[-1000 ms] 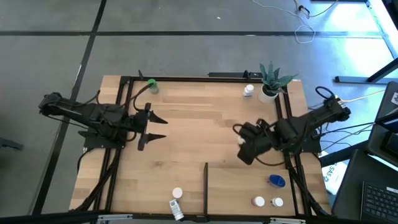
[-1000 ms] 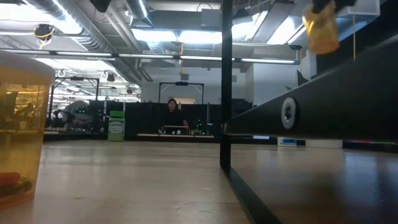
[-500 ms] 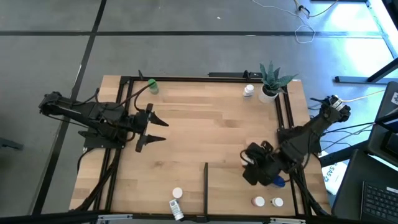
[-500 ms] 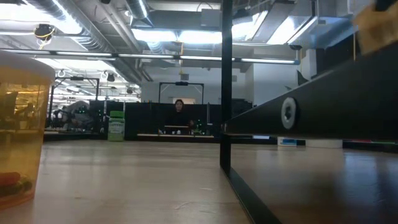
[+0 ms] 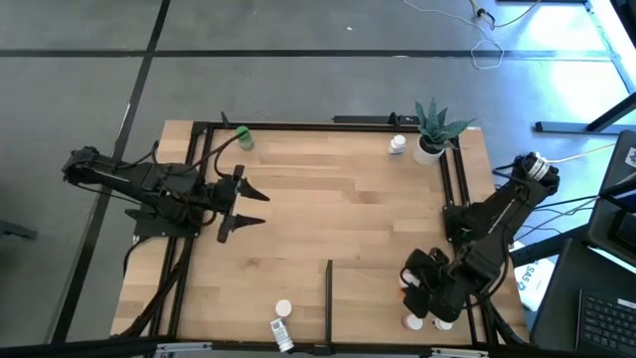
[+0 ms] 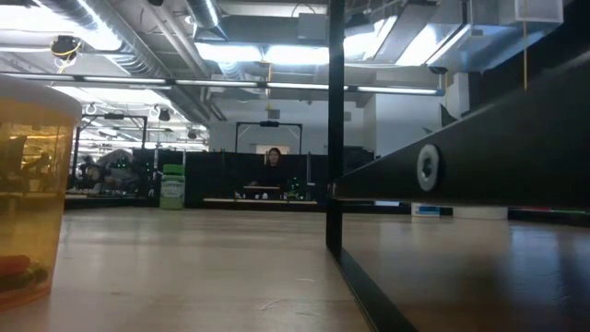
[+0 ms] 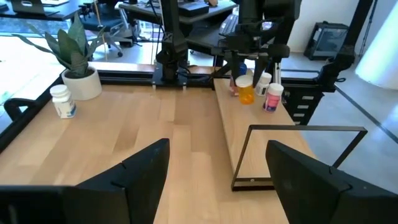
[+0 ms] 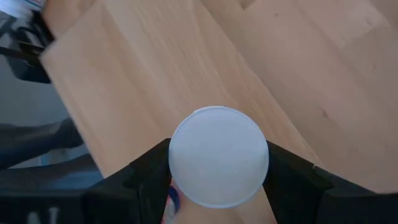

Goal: Pick and place medicine bottles onto shelf by color
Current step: Put the middle orange pill bottle onto the shelf

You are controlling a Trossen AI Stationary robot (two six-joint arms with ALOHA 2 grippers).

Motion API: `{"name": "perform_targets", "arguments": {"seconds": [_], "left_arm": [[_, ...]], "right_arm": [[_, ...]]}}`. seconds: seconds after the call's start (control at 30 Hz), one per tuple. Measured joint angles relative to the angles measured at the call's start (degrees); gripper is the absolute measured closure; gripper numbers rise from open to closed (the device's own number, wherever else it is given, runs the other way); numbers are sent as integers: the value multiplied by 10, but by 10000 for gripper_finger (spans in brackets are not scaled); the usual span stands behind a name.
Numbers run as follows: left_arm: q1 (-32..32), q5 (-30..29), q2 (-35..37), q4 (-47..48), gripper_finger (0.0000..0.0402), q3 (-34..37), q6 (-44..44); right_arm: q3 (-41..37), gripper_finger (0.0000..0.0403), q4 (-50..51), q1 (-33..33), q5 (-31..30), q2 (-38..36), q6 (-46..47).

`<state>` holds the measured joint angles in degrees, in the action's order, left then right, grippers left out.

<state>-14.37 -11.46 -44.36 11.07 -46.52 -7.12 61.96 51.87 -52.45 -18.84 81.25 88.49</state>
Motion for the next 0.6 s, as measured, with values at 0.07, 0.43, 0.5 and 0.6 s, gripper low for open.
{"name": "perform_targets", "arguments": {"seconds": [0.07, 0.43, 0.5, 0.6], "left_arm": [[0, 0, 0, 0, 140, 0, -3], [0, 4, 0, 0, 140, 0, -2], [0, 16, 0, 1, 140, 0, -2], [0, 45, 0, 7, 140, 0, 1]], "right_arm": [[-11, 181, 1, 0, 11, 0, 0], [-33, 181, -10, 0, 20, 0, -15], [-33, 181, -10, 0, 20, 0, -17], [-33, 181, -11, 0, 20, 0, -17]]}}
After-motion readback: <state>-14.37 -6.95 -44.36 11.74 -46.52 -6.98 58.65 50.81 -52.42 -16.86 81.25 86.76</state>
